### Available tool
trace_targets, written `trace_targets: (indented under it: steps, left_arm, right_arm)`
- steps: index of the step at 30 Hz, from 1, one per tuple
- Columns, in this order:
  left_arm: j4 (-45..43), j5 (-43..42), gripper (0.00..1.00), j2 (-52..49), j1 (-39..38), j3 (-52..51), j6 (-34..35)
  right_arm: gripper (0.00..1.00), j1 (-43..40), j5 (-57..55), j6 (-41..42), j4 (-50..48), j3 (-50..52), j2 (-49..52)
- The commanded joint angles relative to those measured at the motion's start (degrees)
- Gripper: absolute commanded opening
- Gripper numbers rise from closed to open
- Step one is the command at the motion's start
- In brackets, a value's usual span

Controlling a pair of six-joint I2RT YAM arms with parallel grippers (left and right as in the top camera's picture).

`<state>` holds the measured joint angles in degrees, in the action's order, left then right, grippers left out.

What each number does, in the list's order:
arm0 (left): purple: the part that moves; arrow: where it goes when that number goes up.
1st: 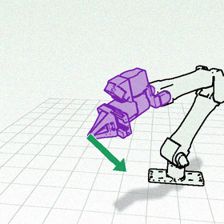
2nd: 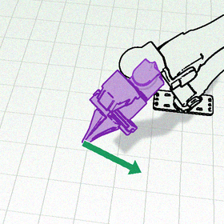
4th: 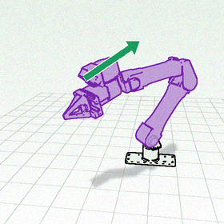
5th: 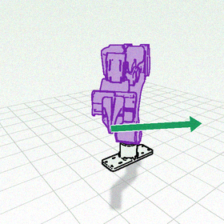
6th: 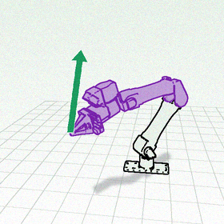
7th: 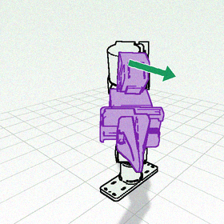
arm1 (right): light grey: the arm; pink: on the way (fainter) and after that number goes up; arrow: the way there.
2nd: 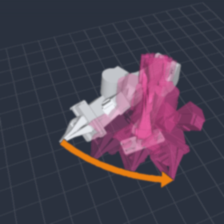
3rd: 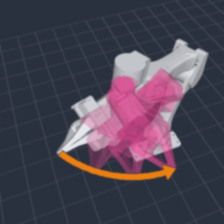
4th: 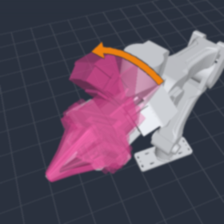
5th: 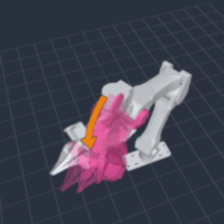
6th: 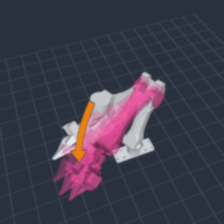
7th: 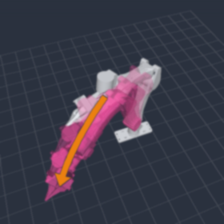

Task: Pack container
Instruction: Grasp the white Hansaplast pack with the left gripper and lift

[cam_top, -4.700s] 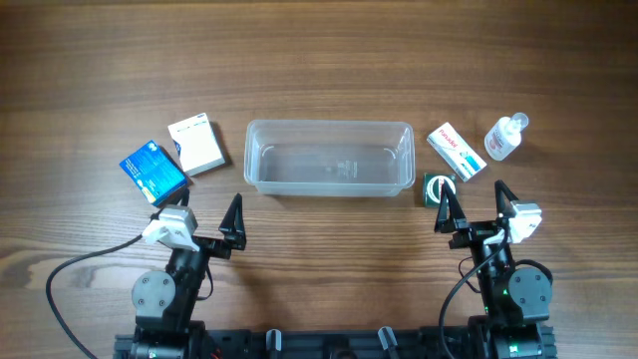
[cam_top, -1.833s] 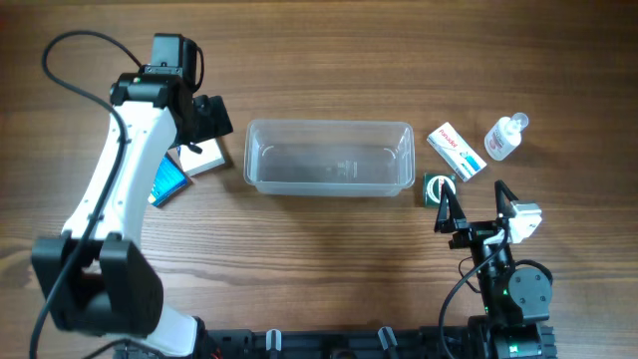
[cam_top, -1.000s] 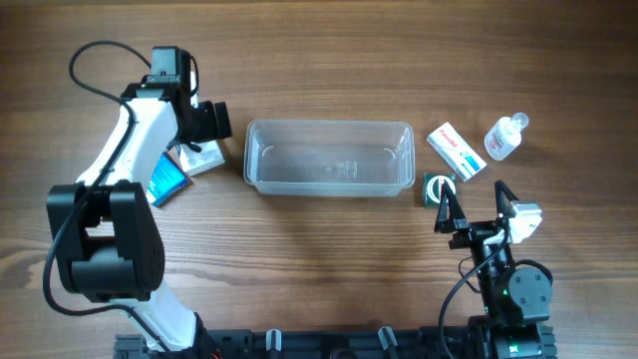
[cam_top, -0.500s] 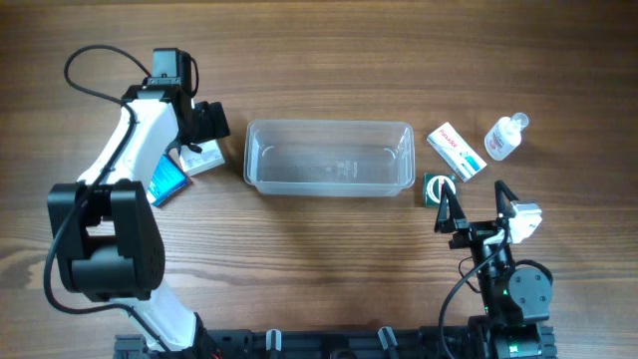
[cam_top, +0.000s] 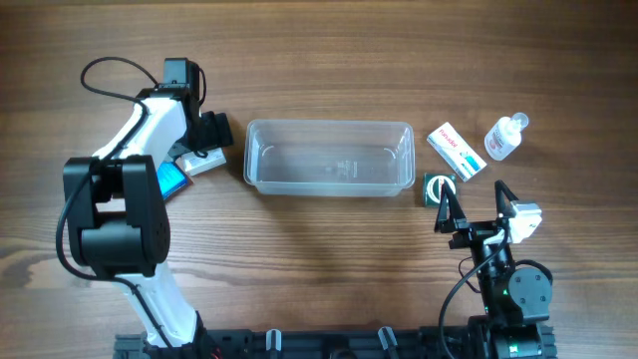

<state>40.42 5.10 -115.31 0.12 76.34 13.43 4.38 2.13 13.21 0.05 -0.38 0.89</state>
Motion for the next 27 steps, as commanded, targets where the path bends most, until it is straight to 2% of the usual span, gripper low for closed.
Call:
trace_targets:
  steps: [1,3,13,20,27]
  left_arm:
    - [-0.2,1.0,0.9,-0.2,0.2,-0.4,0.7]
    - [-0.2,2.6,0.85,-0.2,0.2,-0.4,0.7]
    - [0.2,5.1,0.79,1.0,0.2,-0.3,0.7]
    - [0.3,5.0,0.8,4.5,0.1,0.2,0.7]
    - [0.9,0.4,0.83,15.4,0.0,0.3,0.8]
  right_arm:
    - [1.0,-0.3,0.9,0.5,-0.2,0.1,-0.2]
    - [1.0,-0.3,0.9,0.5,-0.2,0.1,-0.2]
    - [1.0,-0.3,0.9,0.5,-0.2,0.1,-0.2]
    - [1.0,-0.3,0.9,0.5,-0.2,0.1,-0.2]
    - [1.0,-0.3,0.9,0.5,-0.2,0.1,-0.2]
